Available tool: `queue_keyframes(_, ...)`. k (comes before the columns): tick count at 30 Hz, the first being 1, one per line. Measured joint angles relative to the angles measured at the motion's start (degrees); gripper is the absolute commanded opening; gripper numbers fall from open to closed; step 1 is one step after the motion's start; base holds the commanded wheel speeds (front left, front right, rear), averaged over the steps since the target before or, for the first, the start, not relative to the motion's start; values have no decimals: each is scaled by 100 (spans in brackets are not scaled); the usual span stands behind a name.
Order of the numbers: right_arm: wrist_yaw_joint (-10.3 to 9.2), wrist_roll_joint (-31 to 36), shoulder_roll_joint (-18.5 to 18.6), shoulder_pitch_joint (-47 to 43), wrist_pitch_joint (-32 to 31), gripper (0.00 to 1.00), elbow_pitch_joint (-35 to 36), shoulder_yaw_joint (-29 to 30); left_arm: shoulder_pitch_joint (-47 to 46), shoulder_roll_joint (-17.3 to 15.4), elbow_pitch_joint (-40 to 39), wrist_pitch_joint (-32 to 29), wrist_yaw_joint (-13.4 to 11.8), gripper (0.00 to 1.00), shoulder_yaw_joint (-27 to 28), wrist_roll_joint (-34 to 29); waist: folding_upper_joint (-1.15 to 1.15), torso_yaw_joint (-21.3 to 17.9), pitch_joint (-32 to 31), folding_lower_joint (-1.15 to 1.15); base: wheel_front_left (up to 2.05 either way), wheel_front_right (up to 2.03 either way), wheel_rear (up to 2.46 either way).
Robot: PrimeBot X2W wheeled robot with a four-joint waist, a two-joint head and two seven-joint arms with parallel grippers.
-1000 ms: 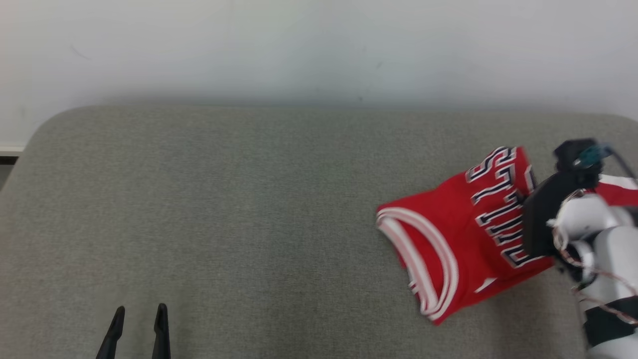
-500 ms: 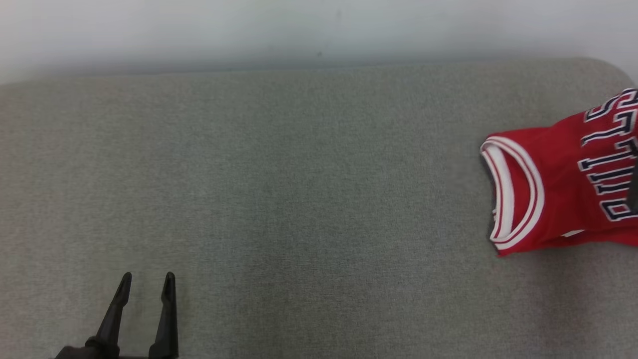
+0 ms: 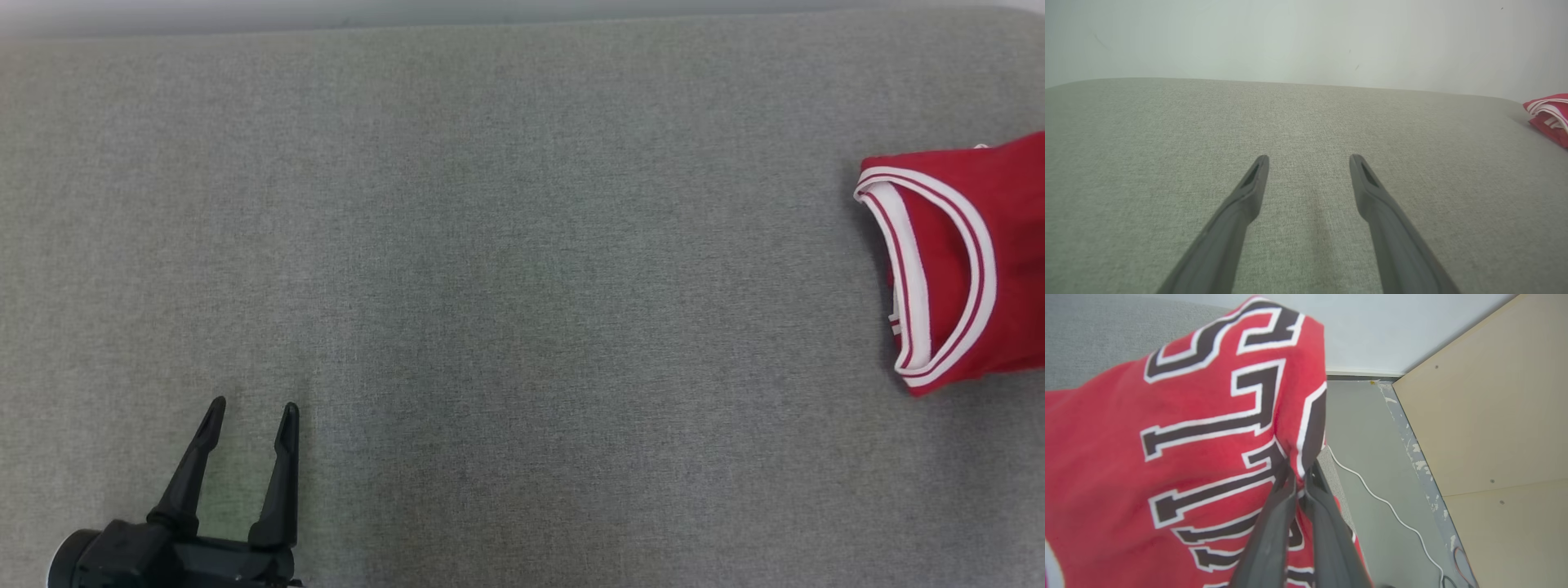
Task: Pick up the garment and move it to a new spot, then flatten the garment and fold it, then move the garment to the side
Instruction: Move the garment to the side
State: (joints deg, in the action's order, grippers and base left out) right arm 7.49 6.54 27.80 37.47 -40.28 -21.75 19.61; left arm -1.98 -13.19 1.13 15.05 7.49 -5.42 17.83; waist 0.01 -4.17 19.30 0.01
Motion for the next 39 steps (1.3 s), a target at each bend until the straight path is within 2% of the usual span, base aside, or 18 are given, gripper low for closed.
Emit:
queue_keyframes(4,7,500,-66,8,208,0,-157,110,-72,-31,31,0,0,100,-71,7,0,67,97,0,0,0,0)
queue_keyframes(8,7,712,-259,-17,421,0,-211,169,-86,-58,60,0,0,100,-92,8,0,83,62,0,0,0,0)
queue_keyframes(13,7,1029,-378,-126,390,0,-137,201,-69,-76,113,0,0,100,-126,33,0,18,-101,-2,0,0,0)
queue_keyframes(14,7,1032,-400,-132,368,18,-140,181,-57,-76,129,0,0,100,-132,34,0,-1,-139,-2,0,0,0)
queue_keyframes(15,7,1021,-423,-134,367,30,-141,145,-48,-75,135,0,0,100,-147,38,0,-19,-176,-2,0,0,0)
queue_keyframes(16,7,995,-446,-140,388,49,-144,99,-45,-68,140,0,0,100,-158,40,0,-38,-215,-2,0,0,0)
queue_keyframes(17,8,961,-456,-157,400,100,-155,65,-41,-65,143,0,0,100,-163,40,0,-57,-254,-2,0,0,0)
queue_keyframes(29,7,648,-432,-467,704,100,-410,-114,208,26,-8,0,1,100,-78,60,-1,-169,-808,-2,0,0,0)
queue_keyframes(36,7,-129,-897,-1120,1634,100,129,-305,593,332,-132,-1,-55,100,315,236,-1,-163,-1315,-3,0,0,0)
queue_keyframes(37,7,-490,-1072,-1422,2008,100,369,-490,682,461,-275,0,-66,100,460,261,-2,-154,-1475,-3,0,0,0)
queue_keyframes(39,8,-901,-1344,-1719,2353,100,580,-537,770,583,-307,0,-102,100,612,238,-2,-141,-1633,-3,0,0,0)
